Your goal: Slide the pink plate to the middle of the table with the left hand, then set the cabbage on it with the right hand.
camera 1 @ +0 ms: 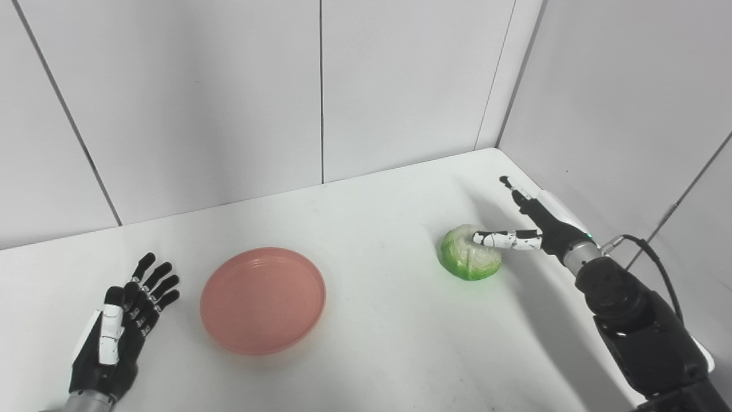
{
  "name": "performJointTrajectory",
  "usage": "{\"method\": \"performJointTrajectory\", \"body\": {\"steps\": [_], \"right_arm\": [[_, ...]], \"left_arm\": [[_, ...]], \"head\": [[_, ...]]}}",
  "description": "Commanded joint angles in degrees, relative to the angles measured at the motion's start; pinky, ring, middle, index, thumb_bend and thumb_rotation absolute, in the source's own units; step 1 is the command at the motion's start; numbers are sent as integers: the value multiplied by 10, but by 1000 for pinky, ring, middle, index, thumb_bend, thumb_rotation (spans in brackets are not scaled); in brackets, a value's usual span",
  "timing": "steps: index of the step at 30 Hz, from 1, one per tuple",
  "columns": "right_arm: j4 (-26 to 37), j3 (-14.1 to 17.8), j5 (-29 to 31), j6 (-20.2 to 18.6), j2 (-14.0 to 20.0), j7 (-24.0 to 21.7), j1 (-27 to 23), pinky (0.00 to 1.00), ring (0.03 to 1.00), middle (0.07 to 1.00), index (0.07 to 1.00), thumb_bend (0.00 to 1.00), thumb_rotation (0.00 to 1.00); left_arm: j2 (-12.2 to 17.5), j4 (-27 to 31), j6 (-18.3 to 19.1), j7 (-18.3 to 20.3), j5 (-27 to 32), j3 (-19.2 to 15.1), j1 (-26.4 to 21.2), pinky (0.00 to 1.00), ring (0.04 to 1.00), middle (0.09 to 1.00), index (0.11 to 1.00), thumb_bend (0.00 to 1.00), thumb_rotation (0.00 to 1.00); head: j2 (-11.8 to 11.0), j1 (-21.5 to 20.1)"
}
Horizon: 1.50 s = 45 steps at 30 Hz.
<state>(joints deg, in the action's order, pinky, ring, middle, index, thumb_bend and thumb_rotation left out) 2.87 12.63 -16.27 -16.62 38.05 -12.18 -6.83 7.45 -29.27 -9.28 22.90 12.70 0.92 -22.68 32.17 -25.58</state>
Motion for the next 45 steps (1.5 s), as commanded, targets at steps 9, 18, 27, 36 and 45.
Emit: {"method": "performJointTrajectory", "body": {"steps": [9,18,27,36,45], "right_arm": [[14,-17,-2,4,14,6,-14,912,990,1000,1000,1000,560],[4,-45,-20,7,16,5,-18,922,987,1000,1000,1000,577],[-14,-79,-49,-3,11,1,-33,888,966,990,1000,1000,589],[-22,-88,-39,-7,5,-9,-39,911,967,986,1000,1000,494],[-55,-66,-54,27,-32,78,-43,708,746,762,792,952,106]], "left_arm": [[11,-9,52,-7,-8,3,27,902,915,940,955,874,977],[11,-2,55,-9,-11,7,29,899,920,945,958,872,977],[11,7,70,-11,-8,7,31,902,923,946,958,861,977],[13,12,73,-7,-9,8,33,906,929,952,962,859,984],[15,9,68,-5,-8,7,37,898,923,945,958,882,968]], "head": [[3,3],[8,5],[12,8],[6,7],[-1,10]]}}
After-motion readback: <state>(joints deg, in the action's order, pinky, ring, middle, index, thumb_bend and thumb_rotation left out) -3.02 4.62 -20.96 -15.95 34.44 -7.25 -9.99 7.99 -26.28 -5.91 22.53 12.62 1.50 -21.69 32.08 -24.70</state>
